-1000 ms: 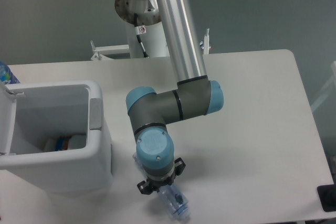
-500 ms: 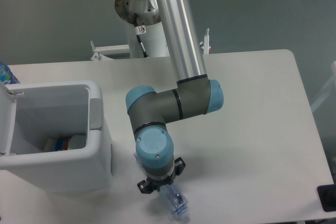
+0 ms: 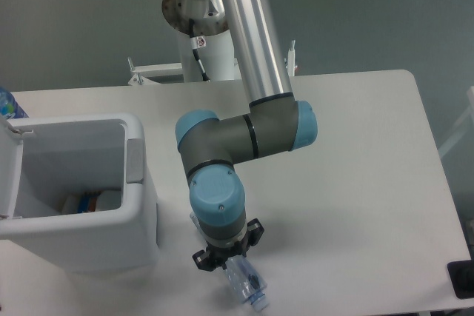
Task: Place the trash in the trash can
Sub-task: 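Lift the bottle and carry it over the white bin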
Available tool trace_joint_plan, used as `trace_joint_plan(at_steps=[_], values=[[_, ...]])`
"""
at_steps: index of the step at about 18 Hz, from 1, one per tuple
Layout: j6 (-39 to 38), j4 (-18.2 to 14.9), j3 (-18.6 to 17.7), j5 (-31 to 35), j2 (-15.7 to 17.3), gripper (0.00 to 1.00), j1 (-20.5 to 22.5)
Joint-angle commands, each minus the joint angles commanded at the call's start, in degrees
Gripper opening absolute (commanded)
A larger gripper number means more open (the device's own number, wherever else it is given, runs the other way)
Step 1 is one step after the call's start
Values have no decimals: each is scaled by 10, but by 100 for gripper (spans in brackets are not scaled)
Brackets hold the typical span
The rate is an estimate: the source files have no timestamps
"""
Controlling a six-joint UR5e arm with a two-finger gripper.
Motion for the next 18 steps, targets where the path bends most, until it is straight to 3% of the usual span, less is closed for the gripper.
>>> trace_joint_plan(at_steps=[1,2,7,12,18], values=[[0,40,0,-28,19,48,9],[-2,53,4,-53,29,48,11],[-8,72,56,-142,63,48,40],[-12,160,76,-193,97,48,53],[-13,161,52,-225,135,45,34]])
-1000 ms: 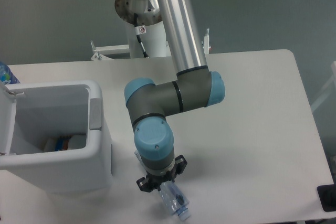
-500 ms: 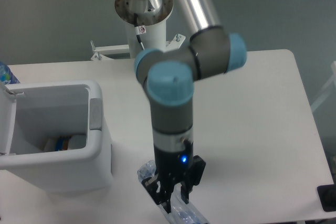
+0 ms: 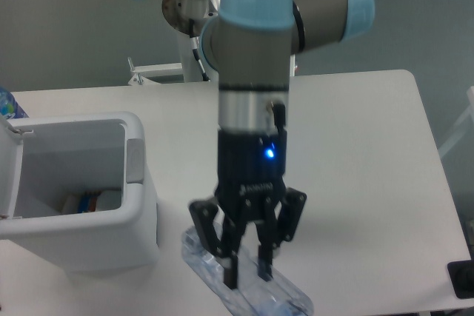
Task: Place the trash in the trash can
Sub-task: 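Lift the bottle and carry it over the white bin, then lower the bottle into the bin and open the gripper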
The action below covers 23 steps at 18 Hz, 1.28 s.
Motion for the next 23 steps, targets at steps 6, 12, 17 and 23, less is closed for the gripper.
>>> trace_joint_plan(at_steps=[6,12,17,23], values=[[5,1,-73,-42,50,45,-14],[33,0,-127,-45,80,45,-56],[36,-1,-142,-45,84,45,-94],[105,-1,-178,-56,92,46,-127]])
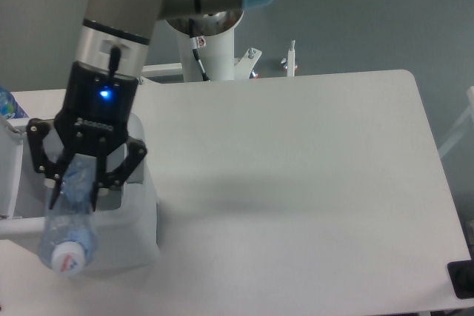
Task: Place the trash in the trash can
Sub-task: 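Lower the bottle into the bin and open the gripper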
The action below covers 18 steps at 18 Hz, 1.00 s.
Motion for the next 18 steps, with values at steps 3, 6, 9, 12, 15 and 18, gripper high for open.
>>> trace_joint_plan(at_steps=[3,6,9,12,15,18], values=[[7,-2,-14,-6,3,50,-2],[25,0,-40,-6,20,50,-3],[32,0,-46,-6,21,66,0],[37,0,-39,-6,20,100,4],[37,0,-33,-6,20,100,16],[38,0,-32,-6,24,100,23]])
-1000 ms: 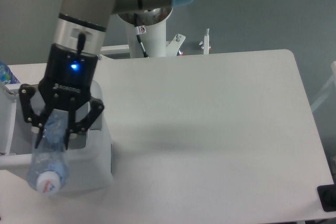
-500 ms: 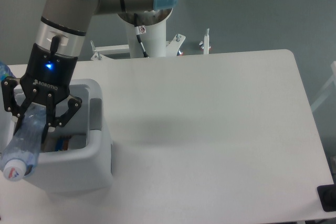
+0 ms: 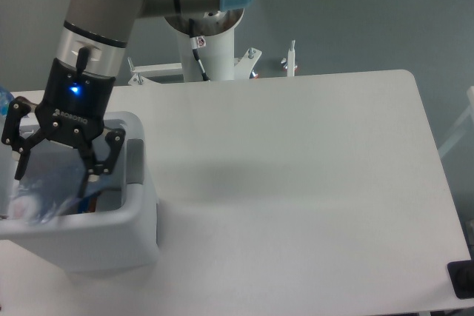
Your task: Place the trash in the trash can
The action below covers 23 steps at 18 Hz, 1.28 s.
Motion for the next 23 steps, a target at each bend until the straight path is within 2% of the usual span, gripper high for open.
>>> trace_joint_plan(at_steps=[3,7,11,14,17,23], values=[[-1,0,6,1,11,100,25],[-1,-5,43,10,10,100,61],[1,-9,51,98,11,100,82],[12,-22,53,105,12,100,113],[78,-57,44,106,26,100,139],[293,-145,8,107,68,100,207]])
